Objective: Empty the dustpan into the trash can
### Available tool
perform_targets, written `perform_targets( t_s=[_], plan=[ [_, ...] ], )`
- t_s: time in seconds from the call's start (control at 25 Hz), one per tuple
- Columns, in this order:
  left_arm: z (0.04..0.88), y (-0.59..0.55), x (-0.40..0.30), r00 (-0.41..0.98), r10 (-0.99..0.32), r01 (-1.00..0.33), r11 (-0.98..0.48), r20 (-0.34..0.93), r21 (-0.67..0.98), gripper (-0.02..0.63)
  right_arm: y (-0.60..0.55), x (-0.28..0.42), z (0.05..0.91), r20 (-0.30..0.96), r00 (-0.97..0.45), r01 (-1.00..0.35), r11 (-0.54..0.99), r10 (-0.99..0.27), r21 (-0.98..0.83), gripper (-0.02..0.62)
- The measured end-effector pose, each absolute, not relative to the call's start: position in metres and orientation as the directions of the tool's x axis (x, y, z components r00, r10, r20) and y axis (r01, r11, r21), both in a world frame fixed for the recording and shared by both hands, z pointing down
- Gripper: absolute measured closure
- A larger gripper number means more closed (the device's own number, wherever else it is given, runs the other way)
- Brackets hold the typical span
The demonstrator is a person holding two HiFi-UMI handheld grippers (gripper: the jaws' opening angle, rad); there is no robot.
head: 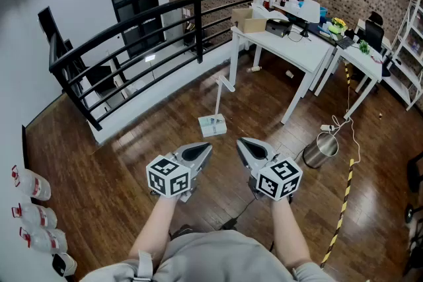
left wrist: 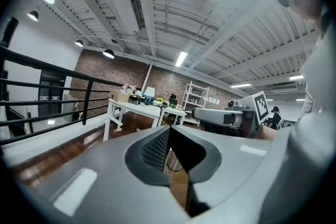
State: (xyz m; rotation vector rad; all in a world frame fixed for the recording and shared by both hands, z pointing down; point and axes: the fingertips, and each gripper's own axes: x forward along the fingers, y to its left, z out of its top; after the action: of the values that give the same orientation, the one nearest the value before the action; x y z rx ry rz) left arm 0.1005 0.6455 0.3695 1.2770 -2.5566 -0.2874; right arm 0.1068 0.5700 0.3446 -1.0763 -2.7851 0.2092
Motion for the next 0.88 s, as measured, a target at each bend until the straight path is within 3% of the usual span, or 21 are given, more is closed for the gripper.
perform_targets(
  t_s=[0.48,0.88],
  plan=[
    [0.378,0.627,0.07,-0.592,-0.788,-0.739,0.614,0.169,0.277,0.601,0.543,0.07,0.354,0.079,-0.72,0.665,0.718,0.69,-0.204,0.595],
    [0.402,0.66,-0.051,-0.54,-0.825,-0.773,0.564,0.165,0.289,0.601,0.577,-0.043,0.37,0.142,-0.766,0.608,0.778,0.627,-0.16,0.595]
  ],
)
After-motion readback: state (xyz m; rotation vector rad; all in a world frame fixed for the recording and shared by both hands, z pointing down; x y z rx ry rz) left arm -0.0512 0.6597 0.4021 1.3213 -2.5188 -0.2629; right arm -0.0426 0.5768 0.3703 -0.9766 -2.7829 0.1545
